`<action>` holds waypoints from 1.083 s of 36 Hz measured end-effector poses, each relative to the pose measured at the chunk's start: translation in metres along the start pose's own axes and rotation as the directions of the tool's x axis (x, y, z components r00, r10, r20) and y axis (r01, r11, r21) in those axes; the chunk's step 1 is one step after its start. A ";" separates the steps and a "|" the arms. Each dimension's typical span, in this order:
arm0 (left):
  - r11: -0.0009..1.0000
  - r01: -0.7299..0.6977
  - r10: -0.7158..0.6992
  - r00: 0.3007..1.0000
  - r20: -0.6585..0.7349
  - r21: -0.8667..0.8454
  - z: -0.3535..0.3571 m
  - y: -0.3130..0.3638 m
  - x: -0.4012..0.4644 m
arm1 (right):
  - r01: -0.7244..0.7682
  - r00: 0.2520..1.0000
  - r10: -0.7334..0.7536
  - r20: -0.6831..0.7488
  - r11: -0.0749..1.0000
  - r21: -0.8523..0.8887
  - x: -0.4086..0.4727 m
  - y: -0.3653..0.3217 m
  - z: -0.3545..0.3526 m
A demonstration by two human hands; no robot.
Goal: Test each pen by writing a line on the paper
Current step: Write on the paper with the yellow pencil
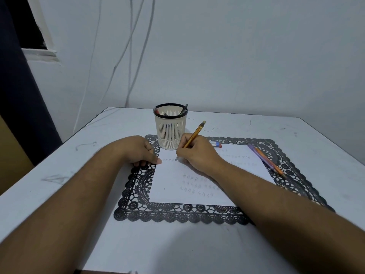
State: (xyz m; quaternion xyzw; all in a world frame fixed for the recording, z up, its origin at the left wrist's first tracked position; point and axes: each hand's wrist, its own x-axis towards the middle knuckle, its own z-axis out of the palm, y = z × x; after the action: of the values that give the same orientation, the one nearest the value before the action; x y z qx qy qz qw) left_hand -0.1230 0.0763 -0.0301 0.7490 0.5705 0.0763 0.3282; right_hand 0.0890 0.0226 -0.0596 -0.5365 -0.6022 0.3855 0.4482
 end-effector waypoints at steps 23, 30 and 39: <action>0.943 -0.094 -0.012 0.949 -0.315 -0.319 -0.024 0.034 -0.008 | -0.137 0.966 0.199 -0.166 0.935 0.327 0.014 0.009 -0.017; 0.854 -0.230 0.028 0.916 -0.400 -0.466 0.021 0.035 0.012 | -0.139 0.944 0.262 -0.202 0.869 0.475 0.012 0.001 -0.020; 0.798 -0.422 0.142 0.826 -0.546 -0.431 0.049 0.033 0.022 | -0.127 0.929 0.283 -0.237 0.849 0.512 0.011 -0.001 -0.019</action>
State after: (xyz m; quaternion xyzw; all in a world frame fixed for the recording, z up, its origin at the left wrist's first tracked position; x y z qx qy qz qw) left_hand -0.0647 0.0721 -0.0547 0.6621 0.4673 0.4676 0.3530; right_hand 0.1070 0.0335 -0.0515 -0.5204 -0.3475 0.4839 0.6118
